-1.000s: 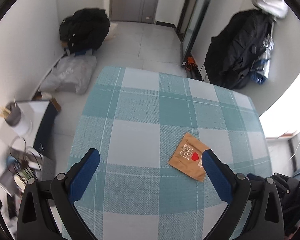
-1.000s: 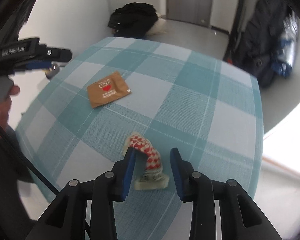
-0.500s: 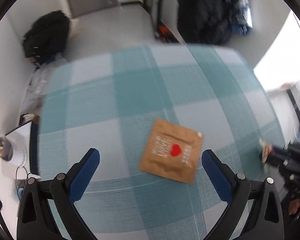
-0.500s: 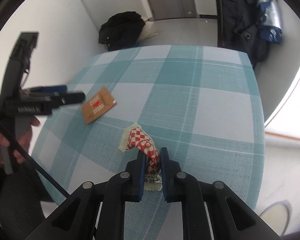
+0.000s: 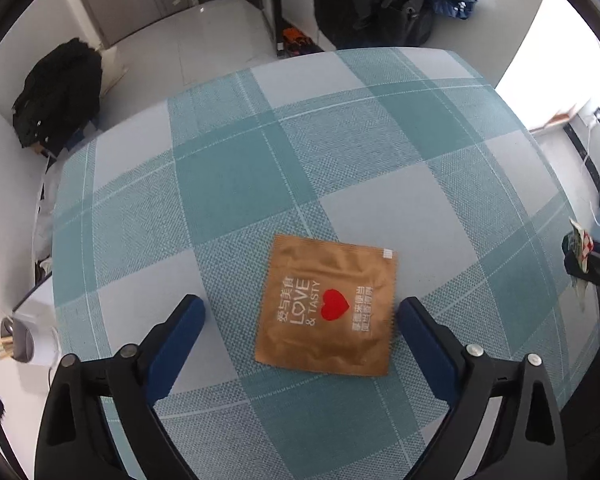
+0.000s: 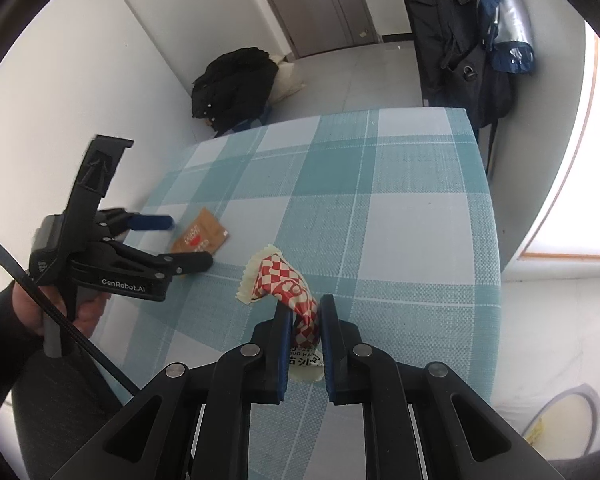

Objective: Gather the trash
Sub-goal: 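Grasp the brown sachet with the left gripper while the right holds the wrapper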

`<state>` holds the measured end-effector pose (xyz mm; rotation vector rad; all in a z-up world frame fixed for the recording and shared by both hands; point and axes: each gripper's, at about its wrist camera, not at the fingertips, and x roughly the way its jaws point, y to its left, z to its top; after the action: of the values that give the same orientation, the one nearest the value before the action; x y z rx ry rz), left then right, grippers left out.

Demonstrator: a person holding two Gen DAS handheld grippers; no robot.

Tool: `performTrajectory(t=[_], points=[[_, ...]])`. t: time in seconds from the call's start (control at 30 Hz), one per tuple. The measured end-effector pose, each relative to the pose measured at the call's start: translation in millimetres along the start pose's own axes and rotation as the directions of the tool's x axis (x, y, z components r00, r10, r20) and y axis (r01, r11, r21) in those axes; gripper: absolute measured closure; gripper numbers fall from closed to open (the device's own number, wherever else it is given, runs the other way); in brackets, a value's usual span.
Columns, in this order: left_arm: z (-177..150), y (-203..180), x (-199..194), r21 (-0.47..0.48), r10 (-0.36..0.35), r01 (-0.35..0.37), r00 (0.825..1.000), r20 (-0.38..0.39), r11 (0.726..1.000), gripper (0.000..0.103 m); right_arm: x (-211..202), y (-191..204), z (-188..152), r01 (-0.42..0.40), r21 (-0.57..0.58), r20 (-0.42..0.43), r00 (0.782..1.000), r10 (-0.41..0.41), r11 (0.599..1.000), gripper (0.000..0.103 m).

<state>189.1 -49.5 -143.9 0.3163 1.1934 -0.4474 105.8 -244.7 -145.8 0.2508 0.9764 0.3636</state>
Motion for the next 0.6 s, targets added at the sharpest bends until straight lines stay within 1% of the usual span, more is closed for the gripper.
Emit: performTrajectory(t=[0.03, 0.07, 0.1, 0.13, 0.17, 0.23, 0.27, 0.5, 0.6], points=[[-1, -1, -2, 0.003, -0.004, 0.004, 1.0, 0.005, 1.0, 0.014, -1, 0, 0, -0.002, 0.002, 0.002, 1.0, 0.002, 1.0, 0.09], [-1, -2, -4, 0.006, -0.007, 0.007, 1.0, 0.009, 1.0, 0.02, -2, 0, 0, -0.006, 0.006, 0.006, 1.0, 0.006, 1.0, 0.09], [-2, -4, -6, 0.01, -0.011, 0.011, 1.0, 0.014, 1.0, 0.03, -3, -1, 0, -0.007, 0.009, 0.01, 1.0, 0.007, 1.0, 0.09], [-1, -8, -7, 0.014, -0.013, 0.013, 1.0, 0.017, 1.0, 0.035, -5, -1, 0, -0.01, 0.013, 0.013, 1.0, 0.009, 1.0, 0.09], [-1, -10, -9, 0.02, -0.017, 0.017, 1.0, 0.017, 1.0, 0.042, -6, -1, 0, -0.012, 0.016, 0.016, 1.0, 0.011, 1.0, 0.09], [-2, -13, -10, 0.019, -0.021, 0.021, 1.0, 0.015, 1.0, 0.049, -7, -1, 0, -0.015, 0.019, 0.019, 1.0, 0.014, 1.0, 0.09], [-2, -14, -11, 0.014, -0.023, 0.023, 1.0, 0.015, 1.0, 0.055, -8, -1, 0, -0.017, 0.022, 0.02, 1.0, 0.016, 1.0, 0.09], [-1, -16, -11, -0.059, -0.006, 0.007, 1.0, 0.013, 0.998, 0.061, -13, -4, -2, -0.013, 0.041, 0.032, 0.999, 0.012, 0.999, 0.09], [-2, -14, -11, -0.08, -0.002, 0.002, 1.0, 0.008, 0.997, 0.062, -17, -5, -3, -0.013, 0.049, 0.038, 0.999, 0.011, 0.999, 0.09]])
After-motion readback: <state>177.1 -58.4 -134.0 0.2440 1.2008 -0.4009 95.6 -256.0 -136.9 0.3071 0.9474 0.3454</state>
